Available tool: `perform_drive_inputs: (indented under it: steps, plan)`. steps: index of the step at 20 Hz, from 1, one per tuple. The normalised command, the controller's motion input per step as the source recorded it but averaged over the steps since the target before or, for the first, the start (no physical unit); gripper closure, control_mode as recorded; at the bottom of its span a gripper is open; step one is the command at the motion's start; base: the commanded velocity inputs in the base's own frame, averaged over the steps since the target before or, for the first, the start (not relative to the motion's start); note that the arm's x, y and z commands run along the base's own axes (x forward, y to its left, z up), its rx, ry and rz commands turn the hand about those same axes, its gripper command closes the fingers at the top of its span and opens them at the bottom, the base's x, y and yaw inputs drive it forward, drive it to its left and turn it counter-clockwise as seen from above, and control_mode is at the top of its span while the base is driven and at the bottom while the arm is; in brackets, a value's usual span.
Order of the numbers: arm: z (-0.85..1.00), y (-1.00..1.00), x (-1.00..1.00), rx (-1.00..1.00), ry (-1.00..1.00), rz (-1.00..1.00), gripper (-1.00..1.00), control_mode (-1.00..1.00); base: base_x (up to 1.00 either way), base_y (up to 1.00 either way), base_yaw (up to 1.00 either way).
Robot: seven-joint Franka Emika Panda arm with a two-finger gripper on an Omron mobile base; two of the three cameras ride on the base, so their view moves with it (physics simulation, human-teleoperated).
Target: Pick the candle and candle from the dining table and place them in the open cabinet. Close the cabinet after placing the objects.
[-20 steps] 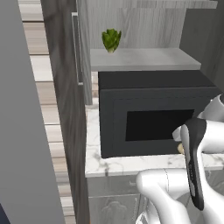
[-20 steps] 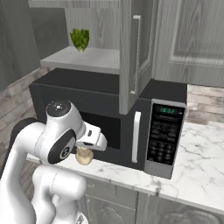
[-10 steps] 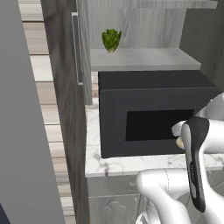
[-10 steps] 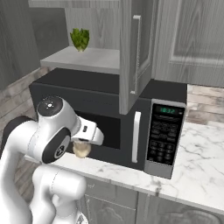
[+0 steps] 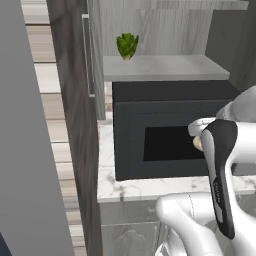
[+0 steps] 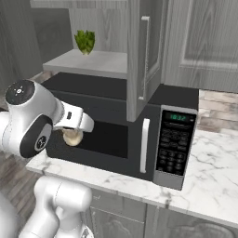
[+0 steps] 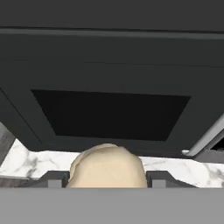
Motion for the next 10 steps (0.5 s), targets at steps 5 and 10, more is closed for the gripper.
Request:
perform_drive_inputs:
  steps: [5,10]
  plan:
    - [0.7,0.37,0.0,0.0,-0.03,0.0,1.0,-1.0,0.0,0.0,0.0]
    - [0.42,0.02,0.11,0.0,-0.02,0.0,1.0,-1.0,0.0,0.0,0.0]
